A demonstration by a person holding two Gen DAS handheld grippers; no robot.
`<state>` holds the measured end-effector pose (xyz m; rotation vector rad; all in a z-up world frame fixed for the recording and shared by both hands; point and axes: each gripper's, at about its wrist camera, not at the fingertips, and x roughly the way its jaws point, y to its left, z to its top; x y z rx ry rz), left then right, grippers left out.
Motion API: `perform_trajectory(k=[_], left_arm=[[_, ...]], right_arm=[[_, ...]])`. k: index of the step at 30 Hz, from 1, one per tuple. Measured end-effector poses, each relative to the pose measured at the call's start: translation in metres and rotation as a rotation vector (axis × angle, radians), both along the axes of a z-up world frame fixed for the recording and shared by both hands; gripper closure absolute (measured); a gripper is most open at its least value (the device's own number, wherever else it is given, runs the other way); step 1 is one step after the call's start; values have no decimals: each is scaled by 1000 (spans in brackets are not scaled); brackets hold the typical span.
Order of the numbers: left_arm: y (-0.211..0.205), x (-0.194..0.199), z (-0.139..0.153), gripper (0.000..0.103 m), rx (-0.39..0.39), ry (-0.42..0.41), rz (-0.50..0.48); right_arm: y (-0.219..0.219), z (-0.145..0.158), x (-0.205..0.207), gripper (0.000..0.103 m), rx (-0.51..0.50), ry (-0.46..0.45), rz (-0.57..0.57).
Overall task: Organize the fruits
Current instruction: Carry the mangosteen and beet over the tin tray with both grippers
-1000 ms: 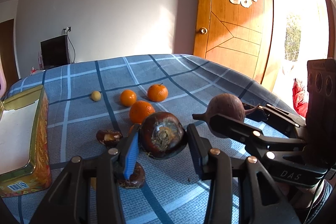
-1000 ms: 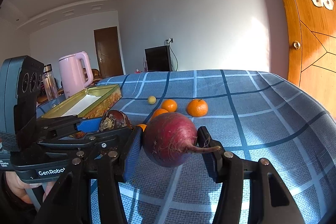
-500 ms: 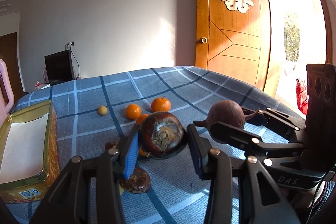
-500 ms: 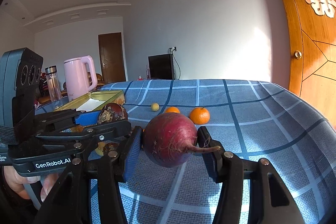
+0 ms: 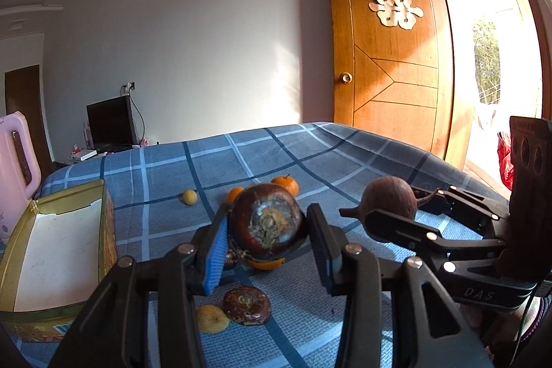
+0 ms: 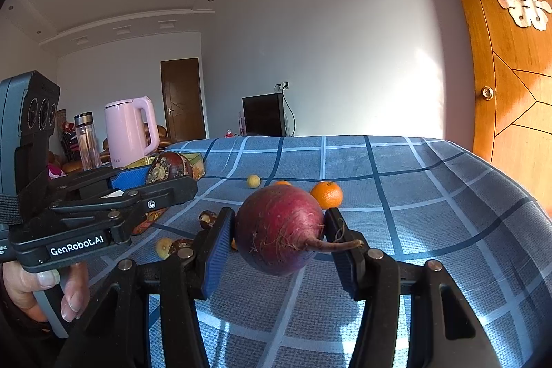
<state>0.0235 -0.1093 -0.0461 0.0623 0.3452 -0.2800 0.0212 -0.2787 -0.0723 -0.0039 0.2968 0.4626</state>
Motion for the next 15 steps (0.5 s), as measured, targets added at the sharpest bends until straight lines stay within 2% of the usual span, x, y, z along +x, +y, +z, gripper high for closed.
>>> perform_trajectory(k=[8,15], left_arm=[[16,1,7,58,5,-12,60],[52,8,15,58,-15,-5,149]], right_arm=[[2,9,6,48,10,24,-6],[19,25,13,48,-7,21,29]])
